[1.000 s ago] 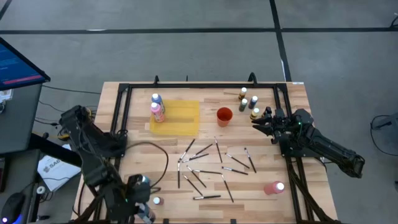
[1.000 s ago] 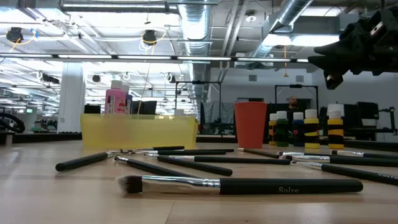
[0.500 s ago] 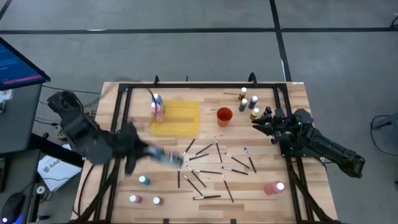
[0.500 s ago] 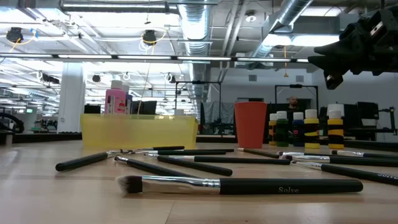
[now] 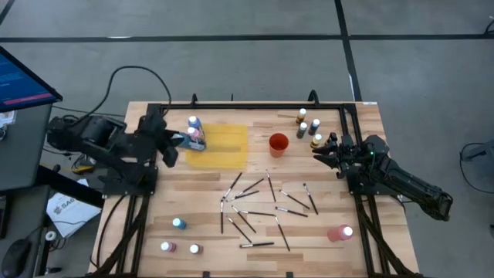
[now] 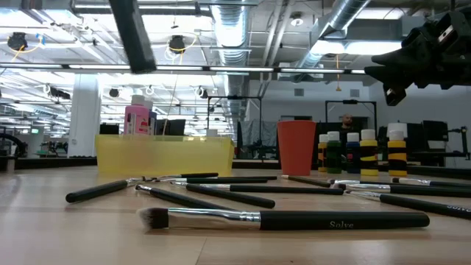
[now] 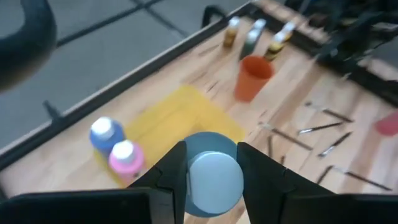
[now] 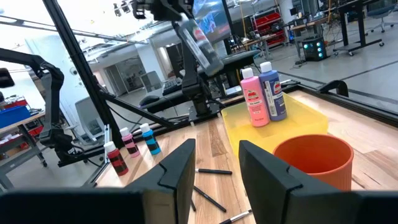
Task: Pick & Place Paint Supplies
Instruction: Put the black paint bottle into the yellow bin
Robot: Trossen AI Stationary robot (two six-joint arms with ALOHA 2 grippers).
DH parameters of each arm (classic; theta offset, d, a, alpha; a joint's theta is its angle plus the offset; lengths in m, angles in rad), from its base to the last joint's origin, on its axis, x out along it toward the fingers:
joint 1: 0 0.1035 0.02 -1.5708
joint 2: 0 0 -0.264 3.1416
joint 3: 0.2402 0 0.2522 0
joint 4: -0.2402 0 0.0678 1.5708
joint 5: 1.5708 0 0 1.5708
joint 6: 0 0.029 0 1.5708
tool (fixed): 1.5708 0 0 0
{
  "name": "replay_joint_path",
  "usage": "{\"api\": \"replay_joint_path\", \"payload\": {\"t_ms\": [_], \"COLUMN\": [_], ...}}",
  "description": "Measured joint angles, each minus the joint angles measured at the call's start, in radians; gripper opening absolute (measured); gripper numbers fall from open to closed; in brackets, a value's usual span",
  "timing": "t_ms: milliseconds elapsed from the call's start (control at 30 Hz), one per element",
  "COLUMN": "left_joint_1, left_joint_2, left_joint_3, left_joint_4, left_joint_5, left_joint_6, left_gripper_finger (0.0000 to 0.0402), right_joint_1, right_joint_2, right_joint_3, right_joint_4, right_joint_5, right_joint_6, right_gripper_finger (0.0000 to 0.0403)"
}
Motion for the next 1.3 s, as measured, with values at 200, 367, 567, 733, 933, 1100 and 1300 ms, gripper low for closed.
{"api": "replay_joint_path", "payload": {"t_ms": [200, 367, 567, 733, 933, 1100, 1300], "left_joint_1": [0.102, 0.136, 0.146, 0.146, 0.155, 0.191, 0.236], "left_joint_2": [0.002, 0.004, 0.004, 0.004, 0.004, 0.004, 0.004], "left_joint_3": [-0.105, -0.183, -0.255, -0.298, -0.344, -0.372, -0.408], "left_joint_4": [0.000, 0.006, 0.035, 0.083, 0.118, 0.135, 0.194], "left_joint_5": [0.112, 0.120, 0.120, 0.120, 0.119, 0.119, 0.135], "left_joint_6": [-0.004, -0.020, -0.042, -0.048, -0.048, -0.047, -0.046], "left_gripper_finger": [0.0102, 0.0102, 0.0102, 0.0102, 0.0102, 0.0102, 0.0102], "right_joint_1": [0.000, 0.000, 0.000, 0.000, 0.000, 0.000, 0.000], "right_joint_2": [0.000, 0.000, 0.000, 0.000, 0.000, 0.000, 0.000], "right_joint_3": [0.000, 0.000, 0.000, 0.000, 0.000, 0.000, 0.000], "right_joint_4": [0.000, 0.000, 0.000, 0.000, 0.000, 0.000, 0.000], "right_joint_5": [0.000, 0.000, 0.000, 0.000, 0.000, 0.000, 0.000], "right_joint_6": [0.000, 0.000, 0.000, 0.000, 0.000, 0.000, 0.000], "right_gripper_finger": [0.0120, 0.0120, 0.0120, 0.0120, 0.0120, 0.0120, 0.0120]}}
